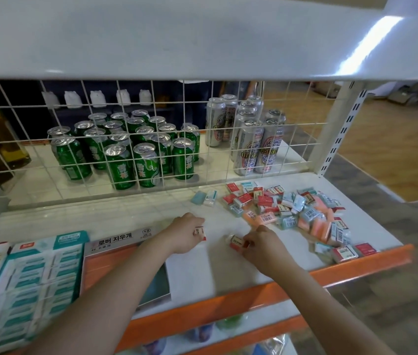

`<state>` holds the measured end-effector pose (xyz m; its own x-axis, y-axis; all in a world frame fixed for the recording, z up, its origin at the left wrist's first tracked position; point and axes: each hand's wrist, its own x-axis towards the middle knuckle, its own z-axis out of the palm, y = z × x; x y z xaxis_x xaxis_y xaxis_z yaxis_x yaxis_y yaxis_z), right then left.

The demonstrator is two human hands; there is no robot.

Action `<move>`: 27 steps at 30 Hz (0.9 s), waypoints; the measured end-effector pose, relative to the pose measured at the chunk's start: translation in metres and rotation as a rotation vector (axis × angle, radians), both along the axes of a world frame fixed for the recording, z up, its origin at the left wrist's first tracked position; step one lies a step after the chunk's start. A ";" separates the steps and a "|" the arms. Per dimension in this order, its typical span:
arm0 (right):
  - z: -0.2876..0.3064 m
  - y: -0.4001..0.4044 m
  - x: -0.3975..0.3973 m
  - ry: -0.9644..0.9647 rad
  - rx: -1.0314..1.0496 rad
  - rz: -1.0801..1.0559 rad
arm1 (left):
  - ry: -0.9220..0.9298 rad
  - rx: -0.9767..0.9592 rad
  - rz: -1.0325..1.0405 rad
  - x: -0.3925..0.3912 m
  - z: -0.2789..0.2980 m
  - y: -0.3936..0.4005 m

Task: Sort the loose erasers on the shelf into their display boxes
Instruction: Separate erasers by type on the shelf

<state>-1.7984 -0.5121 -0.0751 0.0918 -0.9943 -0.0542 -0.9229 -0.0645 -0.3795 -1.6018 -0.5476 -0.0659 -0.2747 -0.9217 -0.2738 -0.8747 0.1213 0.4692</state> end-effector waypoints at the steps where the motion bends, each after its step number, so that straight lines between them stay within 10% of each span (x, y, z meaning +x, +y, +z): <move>1: 0.000 0.001 0.001 -0.019 -0.003 -0.007 | -0.008 0.009 0.003 -0.001 0.000 -0.001; 18: 0.007 0.011 0.000 -0.345 0.016 -0.124 | 0.119 -0.143 0.181 0.009 0.012 0.015; 27: 0.025 0.019 0.004 -0.674 -0.071 -0.142 | 0.886 -0.049 0.441 0.017 0.032 0.040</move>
<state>-1.7941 -0.4931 -0.0497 -0.0489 -0.9982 0.0345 -0.4884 -0.0062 -0.8726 -1.5849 -0.5076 -0.0337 0.0083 -0.9955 -0.0943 -0.1817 -0.0942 0.9788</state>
